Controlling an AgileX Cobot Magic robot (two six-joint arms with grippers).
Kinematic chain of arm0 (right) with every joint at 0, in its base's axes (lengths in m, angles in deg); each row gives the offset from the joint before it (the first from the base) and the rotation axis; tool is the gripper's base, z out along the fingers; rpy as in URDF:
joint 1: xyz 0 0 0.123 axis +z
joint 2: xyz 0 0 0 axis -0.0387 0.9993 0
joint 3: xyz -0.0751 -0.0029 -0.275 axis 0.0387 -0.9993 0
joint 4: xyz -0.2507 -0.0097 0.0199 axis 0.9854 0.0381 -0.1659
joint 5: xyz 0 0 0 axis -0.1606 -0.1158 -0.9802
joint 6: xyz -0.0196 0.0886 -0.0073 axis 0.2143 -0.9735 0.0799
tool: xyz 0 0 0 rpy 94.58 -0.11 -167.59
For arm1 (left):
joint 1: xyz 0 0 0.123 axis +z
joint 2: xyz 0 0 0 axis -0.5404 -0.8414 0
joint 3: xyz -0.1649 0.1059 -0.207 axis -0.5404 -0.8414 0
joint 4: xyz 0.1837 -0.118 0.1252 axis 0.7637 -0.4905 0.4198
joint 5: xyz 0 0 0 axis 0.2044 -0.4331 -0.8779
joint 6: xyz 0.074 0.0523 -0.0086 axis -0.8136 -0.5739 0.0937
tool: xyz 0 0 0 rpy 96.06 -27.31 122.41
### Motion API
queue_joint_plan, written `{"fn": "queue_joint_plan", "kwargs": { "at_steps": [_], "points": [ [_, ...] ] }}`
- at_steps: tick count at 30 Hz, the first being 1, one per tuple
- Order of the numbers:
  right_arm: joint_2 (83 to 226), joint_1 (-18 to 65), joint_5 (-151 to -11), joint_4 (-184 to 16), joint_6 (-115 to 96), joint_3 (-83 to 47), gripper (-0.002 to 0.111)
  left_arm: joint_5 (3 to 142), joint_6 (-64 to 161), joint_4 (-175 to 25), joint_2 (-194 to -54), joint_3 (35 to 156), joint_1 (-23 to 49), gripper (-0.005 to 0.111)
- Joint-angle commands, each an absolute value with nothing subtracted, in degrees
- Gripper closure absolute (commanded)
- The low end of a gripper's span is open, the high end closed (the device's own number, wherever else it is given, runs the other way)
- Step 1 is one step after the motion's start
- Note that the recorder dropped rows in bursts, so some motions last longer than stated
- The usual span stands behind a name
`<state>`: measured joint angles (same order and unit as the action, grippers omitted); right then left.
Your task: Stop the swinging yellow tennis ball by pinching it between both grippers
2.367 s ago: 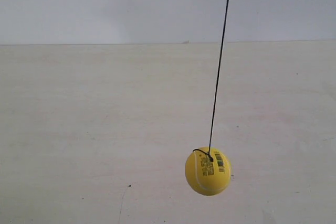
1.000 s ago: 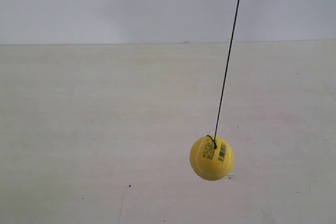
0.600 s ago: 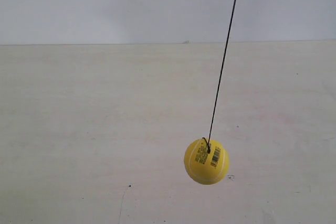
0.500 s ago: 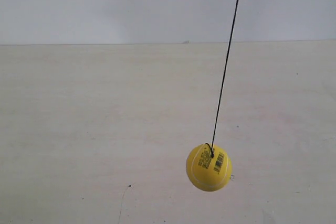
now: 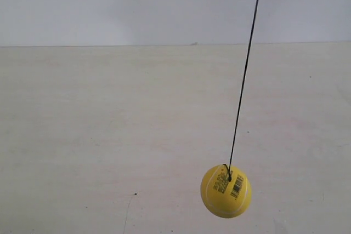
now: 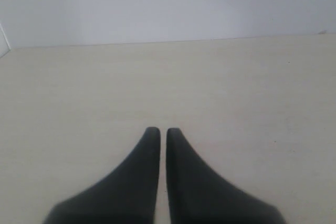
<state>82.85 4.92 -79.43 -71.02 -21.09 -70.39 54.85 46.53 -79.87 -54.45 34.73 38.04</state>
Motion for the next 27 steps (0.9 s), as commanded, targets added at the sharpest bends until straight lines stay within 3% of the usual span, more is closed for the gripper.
{"fn": "queue_joint_plan", "kwargs": {
  "at_steps": [1,9,18,27],
  "points": [
    [82.5,-2.2,-83.0,-74.2,-17.3,-70.3,0.108,55.0,46.1,-80.0,-54.4,34.5,38.1,0.102],
    [82.5,-2.8,-93.1,-78.2,-10.9,-70.4,0.108,55.0,46.1,-80.0,-54.4,34.5,38.1,0.102],
    [82.5,-2.8,-83.8,-79.9,-13.9,-82.9,0.108,55.0,46.1,-80.0,-54.4,34.5,38.1,0.102],
    [82.5,-2.8,-90.2,-80.0,-11.0,-82.9,0.108,55.0,46.1,-80.0,-54.4,34.5,38.1,0.102]
  ]
}}
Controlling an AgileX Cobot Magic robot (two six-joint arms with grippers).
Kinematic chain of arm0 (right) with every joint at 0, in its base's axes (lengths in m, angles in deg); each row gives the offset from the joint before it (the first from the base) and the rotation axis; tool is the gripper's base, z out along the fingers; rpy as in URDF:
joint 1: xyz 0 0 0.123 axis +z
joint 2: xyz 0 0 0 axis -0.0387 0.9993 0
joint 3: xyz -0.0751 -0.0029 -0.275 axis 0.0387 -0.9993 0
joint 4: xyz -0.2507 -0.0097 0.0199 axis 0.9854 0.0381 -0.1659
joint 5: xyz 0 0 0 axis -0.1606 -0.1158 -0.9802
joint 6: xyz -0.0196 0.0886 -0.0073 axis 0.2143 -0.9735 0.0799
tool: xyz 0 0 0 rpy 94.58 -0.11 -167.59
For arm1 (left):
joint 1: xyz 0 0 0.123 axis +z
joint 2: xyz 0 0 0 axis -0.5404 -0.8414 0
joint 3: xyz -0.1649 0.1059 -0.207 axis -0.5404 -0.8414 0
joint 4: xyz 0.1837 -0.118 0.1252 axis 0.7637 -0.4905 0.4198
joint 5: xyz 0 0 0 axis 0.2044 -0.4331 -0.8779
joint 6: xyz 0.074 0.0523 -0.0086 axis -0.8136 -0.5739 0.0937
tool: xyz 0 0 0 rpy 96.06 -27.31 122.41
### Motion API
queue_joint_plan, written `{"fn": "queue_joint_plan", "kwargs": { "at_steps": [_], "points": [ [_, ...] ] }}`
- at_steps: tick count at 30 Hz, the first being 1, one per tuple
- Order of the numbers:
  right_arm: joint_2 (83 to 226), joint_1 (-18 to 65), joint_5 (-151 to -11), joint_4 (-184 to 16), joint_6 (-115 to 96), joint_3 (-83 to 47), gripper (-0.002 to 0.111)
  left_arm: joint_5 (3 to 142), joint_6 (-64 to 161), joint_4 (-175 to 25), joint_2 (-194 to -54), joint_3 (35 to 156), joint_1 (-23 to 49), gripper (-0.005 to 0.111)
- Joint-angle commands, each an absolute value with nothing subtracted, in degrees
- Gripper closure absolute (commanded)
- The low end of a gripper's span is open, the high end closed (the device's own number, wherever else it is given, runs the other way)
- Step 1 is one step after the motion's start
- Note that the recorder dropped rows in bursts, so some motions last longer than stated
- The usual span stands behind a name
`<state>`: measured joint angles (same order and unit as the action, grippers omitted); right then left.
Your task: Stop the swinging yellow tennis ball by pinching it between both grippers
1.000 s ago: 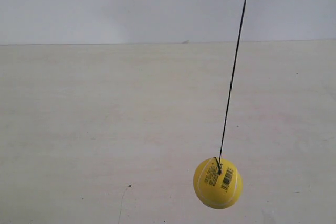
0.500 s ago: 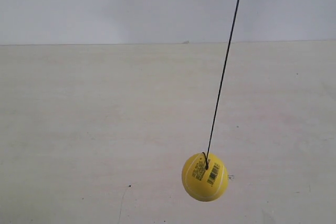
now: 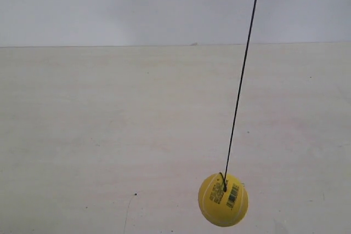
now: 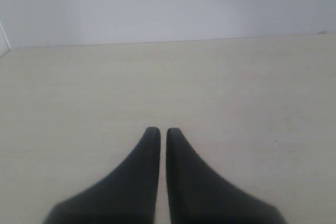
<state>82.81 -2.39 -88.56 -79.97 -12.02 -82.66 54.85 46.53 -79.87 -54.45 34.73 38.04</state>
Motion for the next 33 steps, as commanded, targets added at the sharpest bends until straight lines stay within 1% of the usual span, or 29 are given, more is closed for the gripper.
{"fn": "queue_joint_plan", "kwargs": {
  "at_steps": [1,7,33],
  "points": [
    [82.5,-2.8,-90.9,-80.0,-11.0,-82.9,0.108,55.0,46.1,-80.0,-54.4,34.5,38.1,0.102],
    [82.5,-2.8,-99.0,-79.9,-8.7,-82.9,0.108,55.0,46.1,-80.0,-54.4,34.5,38.1,0.102],
    [82.5,-2.8,-99.4,-80.2,-9.9,-82.9,0.108,55.0,46.1,-80.0,-54.4,34.5,38.1,0.102]
  ]
}}
